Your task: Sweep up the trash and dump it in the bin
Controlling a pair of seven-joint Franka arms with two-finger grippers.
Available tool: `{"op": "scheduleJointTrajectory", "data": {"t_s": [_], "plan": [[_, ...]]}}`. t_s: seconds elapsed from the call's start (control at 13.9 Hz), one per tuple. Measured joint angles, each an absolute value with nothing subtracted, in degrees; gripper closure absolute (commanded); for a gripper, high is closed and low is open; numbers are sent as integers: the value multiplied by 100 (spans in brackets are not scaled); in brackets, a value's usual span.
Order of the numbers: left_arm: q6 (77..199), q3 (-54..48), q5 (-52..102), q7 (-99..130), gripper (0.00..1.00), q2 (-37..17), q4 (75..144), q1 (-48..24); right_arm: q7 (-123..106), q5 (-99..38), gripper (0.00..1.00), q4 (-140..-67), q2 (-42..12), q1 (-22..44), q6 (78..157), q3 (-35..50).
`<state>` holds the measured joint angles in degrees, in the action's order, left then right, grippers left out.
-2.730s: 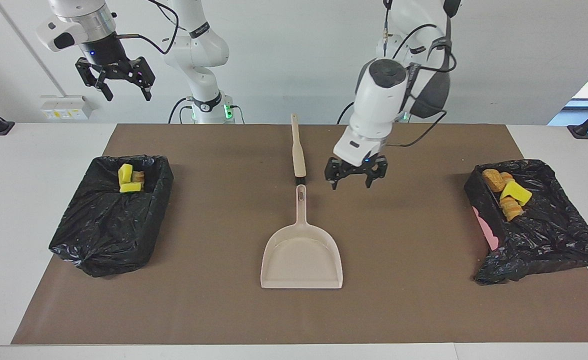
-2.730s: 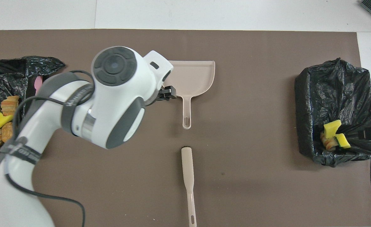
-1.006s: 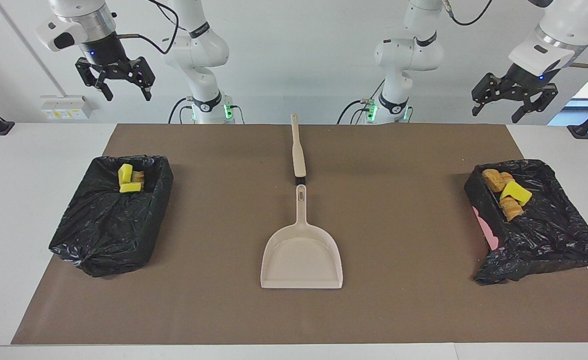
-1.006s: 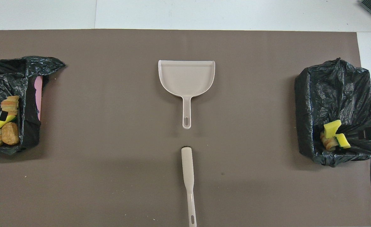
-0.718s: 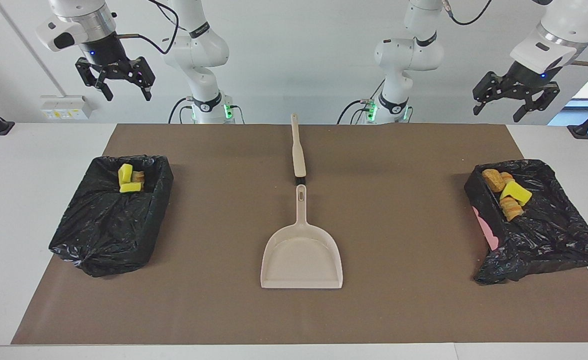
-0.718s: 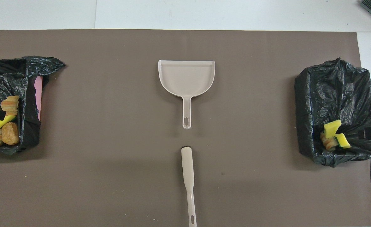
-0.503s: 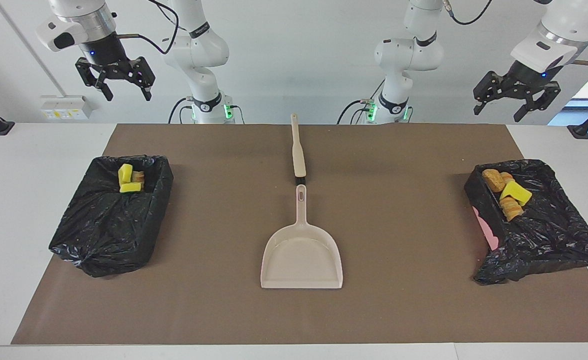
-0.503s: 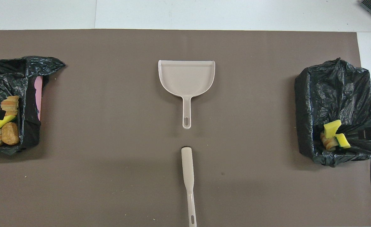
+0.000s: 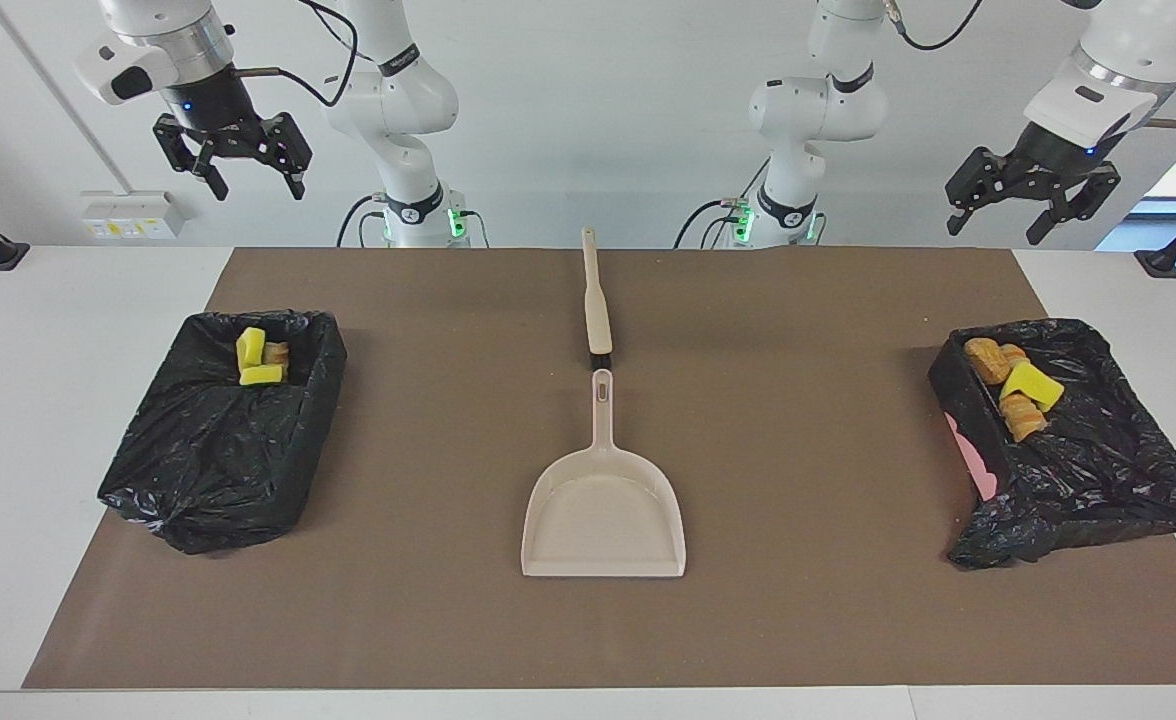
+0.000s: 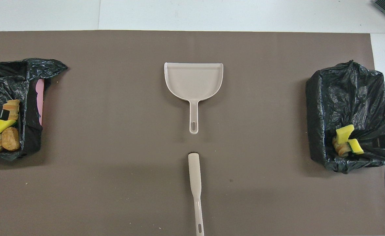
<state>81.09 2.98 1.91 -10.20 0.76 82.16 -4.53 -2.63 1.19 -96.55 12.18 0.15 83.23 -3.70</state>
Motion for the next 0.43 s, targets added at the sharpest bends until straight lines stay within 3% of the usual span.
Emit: {"op": "scheduleJointTrajectory", "data": {"t_s": [0.43], "plan": [[8103,-109,191,-986,0,76,8223,-110,-242,120,0,-9078,656,-7,8319,-374]]}}
